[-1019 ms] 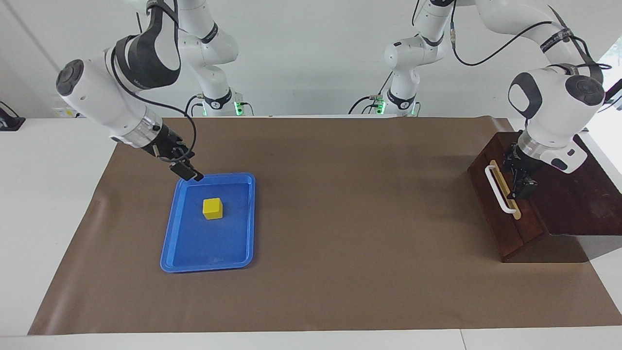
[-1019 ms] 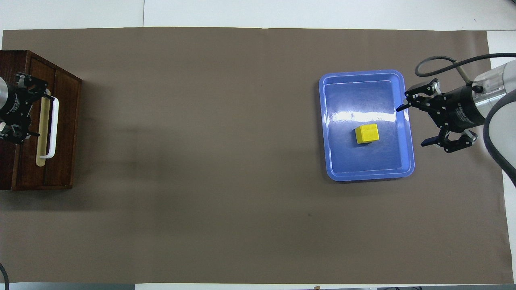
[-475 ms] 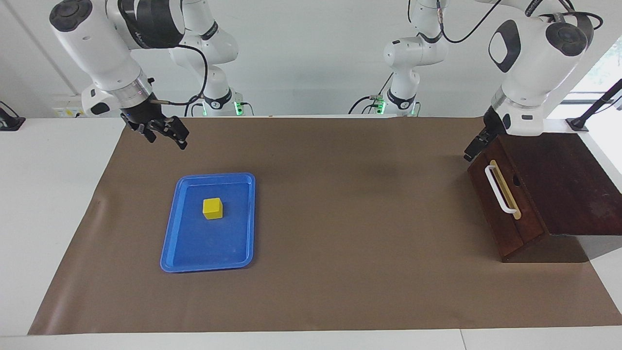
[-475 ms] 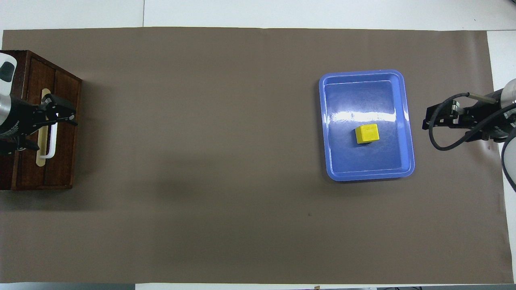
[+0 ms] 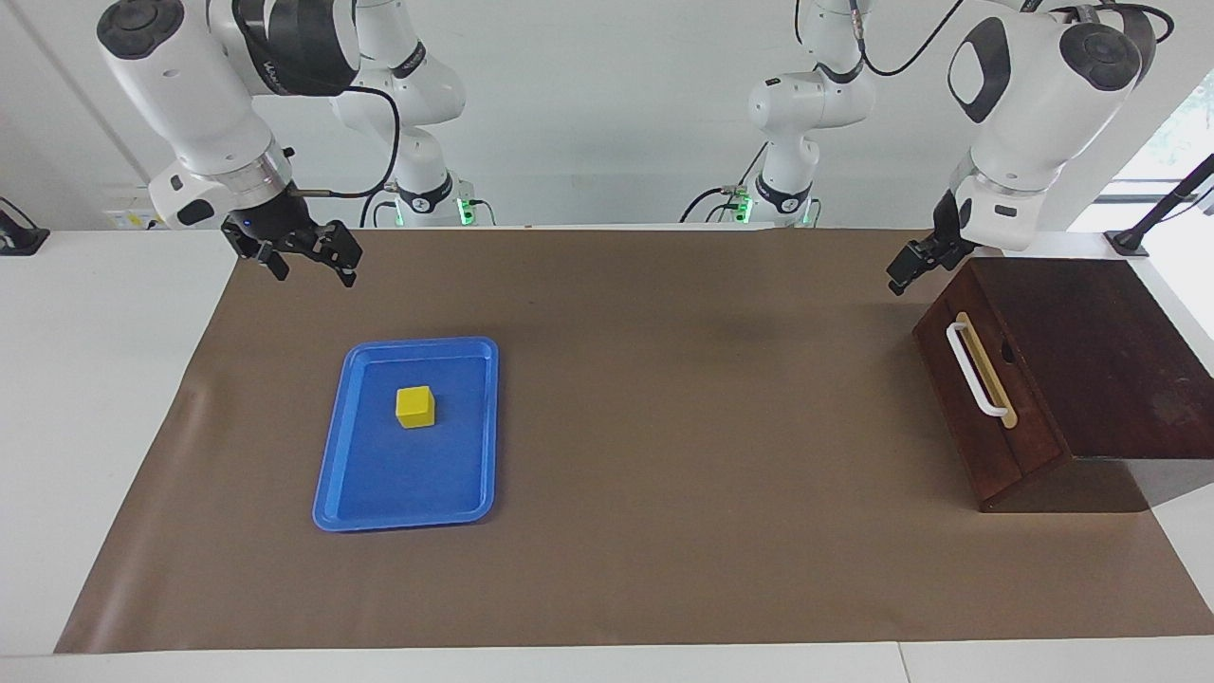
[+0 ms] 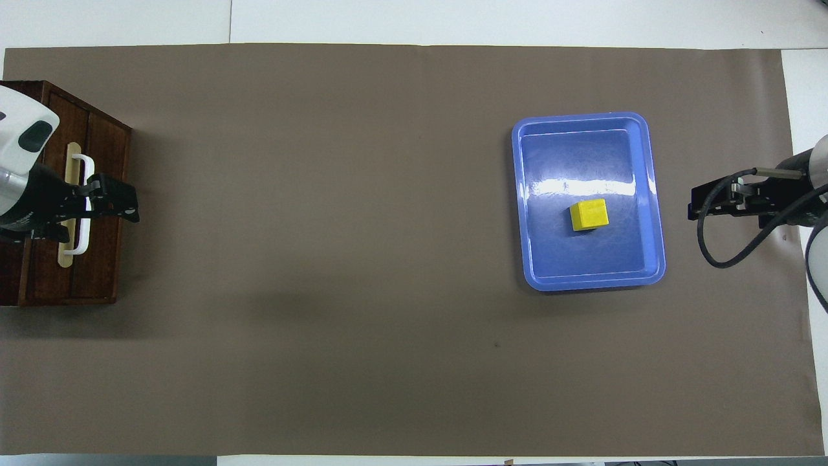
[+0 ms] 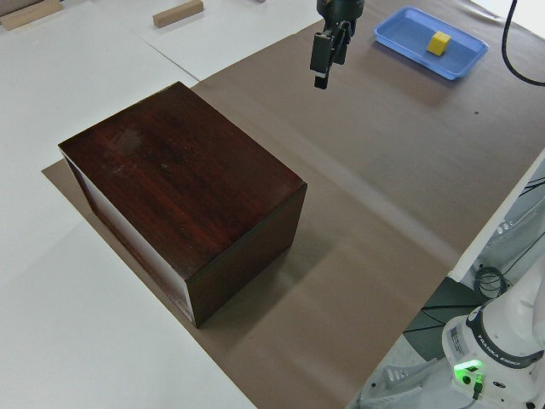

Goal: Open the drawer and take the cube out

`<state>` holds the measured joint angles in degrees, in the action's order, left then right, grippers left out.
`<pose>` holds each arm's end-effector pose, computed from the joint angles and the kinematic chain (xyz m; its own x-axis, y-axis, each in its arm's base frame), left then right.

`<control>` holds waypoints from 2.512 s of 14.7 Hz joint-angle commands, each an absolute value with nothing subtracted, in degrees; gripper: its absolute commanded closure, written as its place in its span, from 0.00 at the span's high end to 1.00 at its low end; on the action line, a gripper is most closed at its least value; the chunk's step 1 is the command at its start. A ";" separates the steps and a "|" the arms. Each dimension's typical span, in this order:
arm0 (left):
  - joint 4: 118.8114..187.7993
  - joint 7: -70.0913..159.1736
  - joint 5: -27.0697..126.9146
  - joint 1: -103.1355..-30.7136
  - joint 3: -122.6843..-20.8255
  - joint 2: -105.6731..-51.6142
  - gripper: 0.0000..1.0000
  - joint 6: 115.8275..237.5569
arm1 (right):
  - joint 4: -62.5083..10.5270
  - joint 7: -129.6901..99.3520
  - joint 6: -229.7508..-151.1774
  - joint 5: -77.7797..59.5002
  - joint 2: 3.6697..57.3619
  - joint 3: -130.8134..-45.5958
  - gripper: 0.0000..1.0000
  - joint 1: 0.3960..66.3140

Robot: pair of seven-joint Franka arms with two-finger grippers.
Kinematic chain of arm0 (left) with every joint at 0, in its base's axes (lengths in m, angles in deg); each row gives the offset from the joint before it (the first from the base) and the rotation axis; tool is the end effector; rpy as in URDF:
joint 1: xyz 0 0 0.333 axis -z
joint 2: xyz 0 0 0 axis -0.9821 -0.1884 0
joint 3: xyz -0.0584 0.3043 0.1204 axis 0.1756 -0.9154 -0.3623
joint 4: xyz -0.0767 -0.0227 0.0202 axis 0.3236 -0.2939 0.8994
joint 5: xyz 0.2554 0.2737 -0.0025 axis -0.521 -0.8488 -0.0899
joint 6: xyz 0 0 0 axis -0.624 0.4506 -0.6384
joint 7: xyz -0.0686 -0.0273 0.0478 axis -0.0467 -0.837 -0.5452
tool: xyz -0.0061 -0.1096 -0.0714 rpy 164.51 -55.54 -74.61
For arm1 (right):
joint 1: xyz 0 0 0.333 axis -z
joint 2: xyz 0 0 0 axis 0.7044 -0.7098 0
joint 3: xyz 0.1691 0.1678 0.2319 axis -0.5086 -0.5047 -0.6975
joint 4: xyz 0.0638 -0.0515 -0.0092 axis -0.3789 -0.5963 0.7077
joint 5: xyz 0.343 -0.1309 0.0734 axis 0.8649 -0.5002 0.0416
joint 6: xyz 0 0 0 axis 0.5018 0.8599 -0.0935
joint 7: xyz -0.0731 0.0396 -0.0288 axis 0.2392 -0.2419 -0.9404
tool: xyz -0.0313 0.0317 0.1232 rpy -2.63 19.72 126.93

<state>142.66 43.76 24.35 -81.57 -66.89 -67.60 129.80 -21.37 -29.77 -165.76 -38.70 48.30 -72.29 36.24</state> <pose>0.5200 -0.0496 0.5624 0.9774 0.1873 -0.0980 0.1844 -0.9821 -0.0376 0.5191 -0.0008 0.5737 0.9908 -0.1166 -0.0691 -0.1181 -0.9929 -0.0169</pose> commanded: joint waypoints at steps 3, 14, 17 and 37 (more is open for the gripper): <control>142.02 47.33 24.79 -78.44 -67.84 -68.14 1.00 127.87 | -22.17 -21.41 -163.48 -39.73 49.37 -72.65 1.00 36.69; 139.56 54.36 24.87 -79.05 -68.98 -67.35 1.00 127.07 | -21.82 -21.49 -163.48 -42.11 49.37 -72.57 1.00 36.34; 139.73 54.36 24.96 -79.14 -69.07 -67.44 1.00 128.83 | -21.82 -21.76 -163.31 -41.58 49.29 -72.57 1.00 36.61; 139.91 54.27 25.58 -79.05 -68.98 -67.62 1.00 131.21 | -20.85 -23.17 -161.46 -40.61 49.11 -72.57 1.00 36.69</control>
